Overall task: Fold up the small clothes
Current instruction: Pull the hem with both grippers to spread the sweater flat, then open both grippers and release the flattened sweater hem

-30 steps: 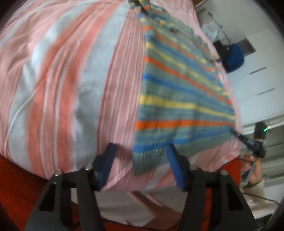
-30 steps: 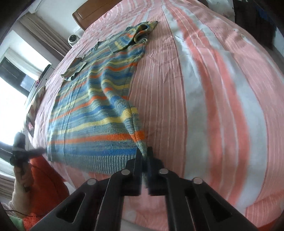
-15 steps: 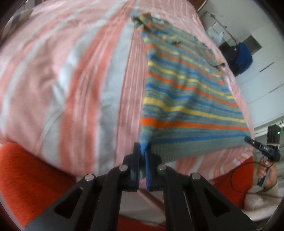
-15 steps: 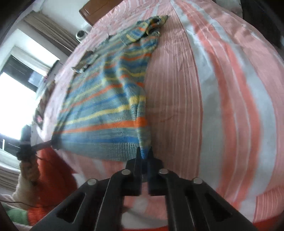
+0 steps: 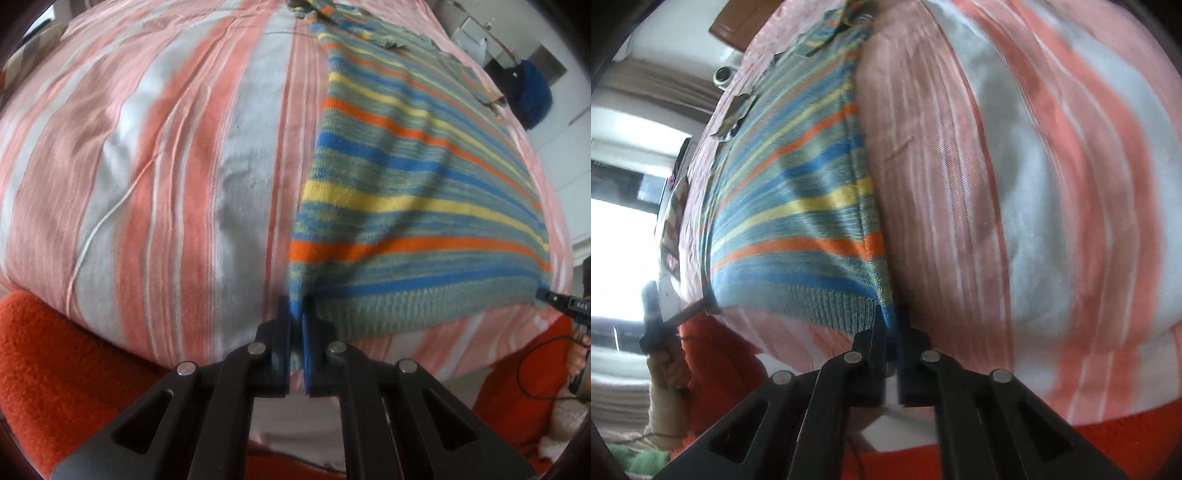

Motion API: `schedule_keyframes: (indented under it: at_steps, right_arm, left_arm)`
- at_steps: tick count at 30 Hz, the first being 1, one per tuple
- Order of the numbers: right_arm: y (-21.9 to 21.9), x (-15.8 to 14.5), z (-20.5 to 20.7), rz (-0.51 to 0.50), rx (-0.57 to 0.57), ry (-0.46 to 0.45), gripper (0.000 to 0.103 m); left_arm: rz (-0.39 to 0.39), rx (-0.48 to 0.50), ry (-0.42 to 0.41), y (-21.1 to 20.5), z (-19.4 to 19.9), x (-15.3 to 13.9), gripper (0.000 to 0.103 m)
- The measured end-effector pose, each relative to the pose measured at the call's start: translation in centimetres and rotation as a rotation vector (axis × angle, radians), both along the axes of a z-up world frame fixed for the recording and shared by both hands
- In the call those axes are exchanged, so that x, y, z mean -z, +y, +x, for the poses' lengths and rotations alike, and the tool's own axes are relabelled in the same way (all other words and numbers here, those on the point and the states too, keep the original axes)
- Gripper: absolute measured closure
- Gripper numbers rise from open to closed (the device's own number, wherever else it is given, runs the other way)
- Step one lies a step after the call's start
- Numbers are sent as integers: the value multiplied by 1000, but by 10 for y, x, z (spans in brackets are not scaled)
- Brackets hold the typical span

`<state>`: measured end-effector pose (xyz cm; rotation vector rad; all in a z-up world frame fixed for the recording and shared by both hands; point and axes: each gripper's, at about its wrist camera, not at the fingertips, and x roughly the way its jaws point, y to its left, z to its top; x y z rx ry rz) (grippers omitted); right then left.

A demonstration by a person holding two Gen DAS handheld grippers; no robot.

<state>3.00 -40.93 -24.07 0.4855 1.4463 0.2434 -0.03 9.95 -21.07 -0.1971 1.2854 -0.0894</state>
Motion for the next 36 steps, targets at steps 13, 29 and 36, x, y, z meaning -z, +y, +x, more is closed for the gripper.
schedule_keyframes:
  at_steps: [13,29,36]
  right_arm:
    - [6,7,3,-21,12,-13,100]
    - [8,-49,-16,-319,-26,-97,56]
    - [8,-86,-12,-546,66,-353,46]
  left_arm:
    - [39,4,-20,-5,-5,5,98]
    - [154,-9,-198,-16,-39,-65,20]
    - [174,-166,-434,7,-12,-105,3]
